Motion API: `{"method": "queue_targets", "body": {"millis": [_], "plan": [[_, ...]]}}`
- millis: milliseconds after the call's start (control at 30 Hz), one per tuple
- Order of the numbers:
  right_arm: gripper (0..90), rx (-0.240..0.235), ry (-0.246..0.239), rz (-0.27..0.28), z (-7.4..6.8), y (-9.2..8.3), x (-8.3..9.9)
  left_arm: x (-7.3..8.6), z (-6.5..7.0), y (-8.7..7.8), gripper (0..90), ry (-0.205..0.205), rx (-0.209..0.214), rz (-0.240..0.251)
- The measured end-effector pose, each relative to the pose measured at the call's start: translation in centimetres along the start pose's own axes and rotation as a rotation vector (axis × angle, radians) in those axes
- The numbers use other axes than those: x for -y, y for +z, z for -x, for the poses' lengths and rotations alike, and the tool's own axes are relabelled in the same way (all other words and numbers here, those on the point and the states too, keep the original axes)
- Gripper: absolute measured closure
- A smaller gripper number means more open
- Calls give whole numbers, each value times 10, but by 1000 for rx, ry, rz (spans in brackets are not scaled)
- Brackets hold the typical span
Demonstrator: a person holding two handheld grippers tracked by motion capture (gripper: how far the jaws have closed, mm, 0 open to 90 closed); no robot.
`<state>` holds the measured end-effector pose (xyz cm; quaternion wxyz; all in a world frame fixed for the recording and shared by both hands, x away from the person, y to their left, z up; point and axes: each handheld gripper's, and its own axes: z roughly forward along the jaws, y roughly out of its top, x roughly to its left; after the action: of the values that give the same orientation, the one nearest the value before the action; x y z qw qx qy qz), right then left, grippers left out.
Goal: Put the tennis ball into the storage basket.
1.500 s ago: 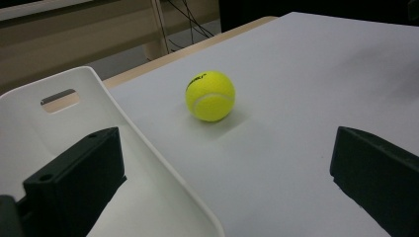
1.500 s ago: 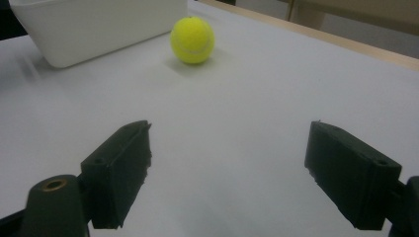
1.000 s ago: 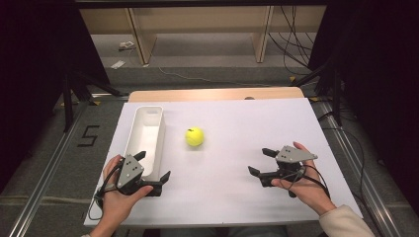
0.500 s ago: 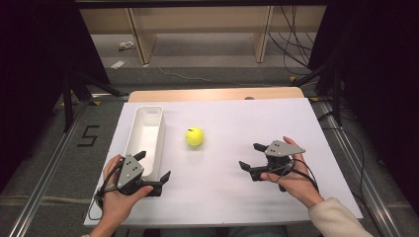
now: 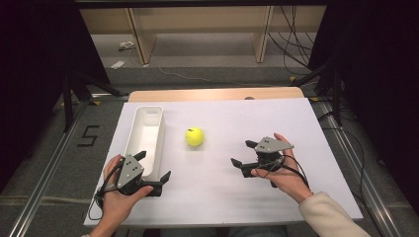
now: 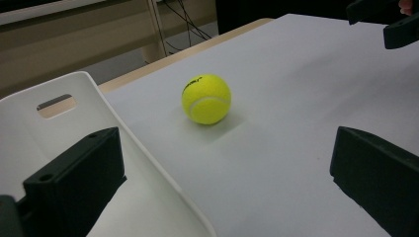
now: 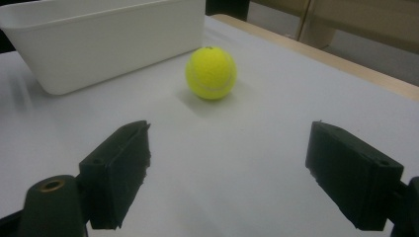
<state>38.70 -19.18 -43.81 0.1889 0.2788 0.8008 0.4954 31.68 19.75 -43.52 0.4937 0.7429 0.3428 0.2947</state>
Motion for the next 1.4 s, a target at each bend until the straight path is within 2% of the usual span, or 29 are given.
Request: {"method": "queue_targets", "body": {"millis": [367, 900, 1400], "plan": [[168, 5, -5, 3, 0, 10, -7, 0, 0, 0, 0, 0, 0, 3], [166, 5, -5, -4, 0, 37, -17, -1, 0, -1, 0, -4, 2, 11], [166, 6, -5, -10, 0, 49, -22, -1, -2, 0, 0, -3, 6, 18]]}}
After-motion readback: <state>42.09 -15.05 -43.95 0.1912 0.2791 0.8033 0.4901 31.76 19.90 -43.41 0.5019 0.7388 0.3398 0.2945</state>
